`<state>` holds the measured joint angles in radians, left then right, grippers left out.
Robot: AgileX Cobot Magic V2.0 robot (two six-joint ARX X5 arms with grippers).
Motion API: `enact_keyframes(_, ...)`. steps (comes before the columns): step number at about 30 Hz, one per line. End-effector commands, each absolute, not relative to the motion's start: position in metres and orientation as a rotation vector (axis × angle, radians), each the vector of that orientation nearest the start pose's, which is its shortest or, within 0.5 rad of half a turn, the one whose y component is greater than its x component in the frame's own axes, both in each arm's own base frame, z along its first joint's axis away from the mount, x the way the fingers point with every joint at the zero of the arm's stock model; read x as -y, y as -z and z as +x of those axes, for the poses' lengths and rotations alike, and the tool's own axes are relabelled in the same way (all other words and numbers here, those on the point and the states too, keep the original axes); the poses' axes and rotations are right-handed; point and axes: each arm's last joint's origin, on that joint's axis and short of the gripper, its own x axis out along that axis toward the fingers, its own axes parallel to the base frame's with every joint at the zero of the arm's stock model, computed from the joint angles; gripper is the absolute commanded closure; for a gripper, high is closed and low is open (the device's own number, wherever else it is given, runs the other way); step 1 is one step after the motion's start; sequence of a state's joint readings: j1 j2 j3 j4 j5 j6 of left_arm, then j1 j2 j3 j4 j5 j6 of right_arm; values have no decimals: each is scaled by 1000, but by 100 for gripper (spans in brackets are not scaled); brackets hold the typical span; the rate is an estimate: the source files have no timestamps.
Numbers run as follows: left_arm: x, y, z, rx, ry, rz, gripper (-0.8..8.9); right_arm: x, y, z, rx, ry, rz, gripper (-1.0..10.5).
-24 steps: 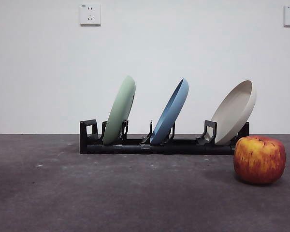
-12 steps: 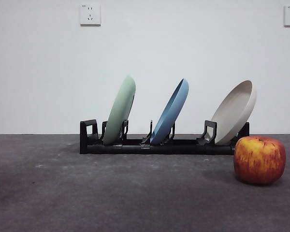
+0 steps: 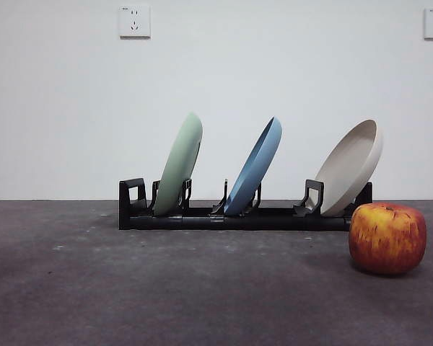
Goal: Take the green plate from the plate rack,put the plate on the table,take the apple from the table,put the apple in the plate
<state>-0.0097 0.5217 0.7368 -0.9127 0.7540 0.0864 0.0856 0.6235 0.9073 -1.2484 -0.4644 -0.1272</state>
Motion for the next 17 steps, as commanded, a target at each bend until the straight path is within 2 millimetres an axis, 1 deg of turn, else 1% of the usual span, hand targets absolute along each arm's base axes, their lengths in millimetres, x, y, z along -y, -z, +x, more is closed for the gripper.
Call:
enact_keyframes(1,21,-294,89,-586,756,-174,217,-20,-308,77,-920,-566,74,224)
enact_keyframes(4,21,-298,99,-551,737,-194,217,-20,-308,77,-924,-564,80,224)
enact_keyframes(7,23,-303,114,-529,744,-207,217,-20,-307,78,-929,-561,85,224)
enact_keyframes(10,27,-309,134,-529,765,-208,217,-20,-307,80,-937,-561,87,224)
enact_keyframes(13,34,-318,157,-533,779,-192,217,-20,-307,82,-942,-561,88,224)
enact_keyframes(17,49,-332,195,-538,777,-152,217,-21,-306,84,-950,-561,90,225)
